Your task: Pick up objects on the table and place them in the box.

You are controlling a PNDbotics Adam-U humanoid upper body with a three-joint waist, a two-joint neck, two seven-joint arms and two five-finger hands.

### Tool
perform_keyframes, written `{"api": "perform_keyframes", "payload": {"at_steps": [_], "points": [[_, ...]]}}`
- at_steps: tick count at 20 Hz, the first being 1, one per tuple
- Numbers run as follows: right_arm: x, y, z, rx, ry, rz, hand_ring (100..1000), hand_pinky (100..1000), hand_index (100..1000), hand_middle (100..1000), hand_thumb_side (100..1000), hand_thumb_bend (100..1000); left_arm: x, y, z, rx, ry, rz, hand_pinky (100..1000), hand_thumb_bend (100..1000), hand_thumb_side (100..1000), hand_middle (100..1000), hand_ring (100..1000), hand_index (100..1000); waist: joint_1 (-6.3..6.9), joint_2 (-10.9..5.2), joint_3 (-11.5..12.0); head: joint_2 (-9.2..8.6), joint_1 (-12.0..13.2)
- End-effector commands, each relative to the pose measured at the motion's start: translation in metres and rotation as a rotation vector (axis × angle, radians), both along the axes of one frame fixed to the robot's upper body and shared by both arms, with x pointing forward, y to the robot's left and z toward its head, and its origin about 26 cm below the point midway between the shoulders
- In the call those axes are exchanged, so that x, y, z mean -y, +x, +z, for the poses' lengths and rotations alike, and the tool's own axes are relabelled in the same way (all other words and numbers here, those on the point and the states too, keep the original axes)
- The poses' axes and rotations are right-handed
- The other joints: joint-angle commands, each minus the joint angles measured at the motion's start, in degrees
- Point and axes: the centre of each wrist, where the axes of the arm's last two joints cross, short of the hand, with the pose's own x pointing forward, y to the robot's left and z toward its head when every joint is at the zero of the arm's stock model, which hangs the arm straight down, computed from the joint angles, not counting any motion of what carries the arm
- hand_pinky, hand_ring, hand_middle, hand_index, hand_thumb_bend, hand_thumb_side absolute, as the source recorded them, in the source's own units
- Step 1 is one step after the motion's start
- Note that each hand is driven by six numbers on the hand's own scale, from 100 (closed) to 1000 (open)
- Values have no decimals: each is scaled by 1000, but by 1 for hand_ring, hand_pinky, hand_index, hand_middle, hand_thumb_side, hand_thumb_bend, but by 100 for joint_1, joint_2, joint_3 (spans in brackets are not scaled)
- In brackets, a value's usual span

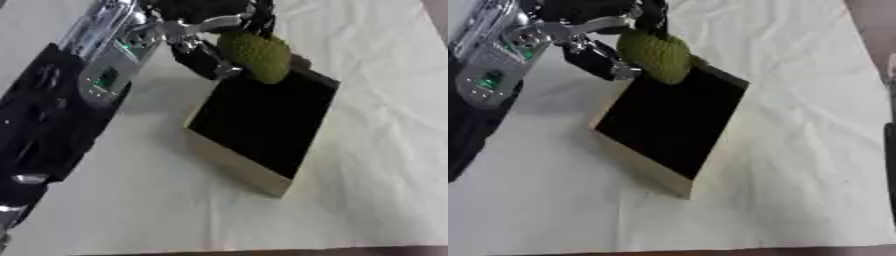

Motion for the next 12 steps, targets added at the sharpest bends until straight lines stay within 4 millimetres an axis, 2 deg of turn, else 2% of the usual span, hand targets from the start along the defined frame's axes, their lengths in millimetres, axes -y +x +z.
{"api": "perform_keyframes", "payload": {"at_steps": [1, 5, 12], "points": [[5, -5, 8, 27, -16, -23, 679, 793, 836, 697, 636, 401, 4, -2, 3, 36, -36, 7, 259, 226, 100, 423, 457, 570, -18, -119, -12, -16, -32], [7, -6, 8, 27, -16, -33, 680, 794, 836, 698, 636, 400, 9, 9, -20, 8, -13, 49, 263, 227, 100, 422, 454, 562, -17, -111, -22, -26, -47], [6, -6, 9, 29, -15, -32, 679, 794, 835, 697, 636, 401, 15, 31, -59, -28, 36, 129, 326, 231, 100, 462, 481, 593, -27, -89, -48, -39, -76]]}}
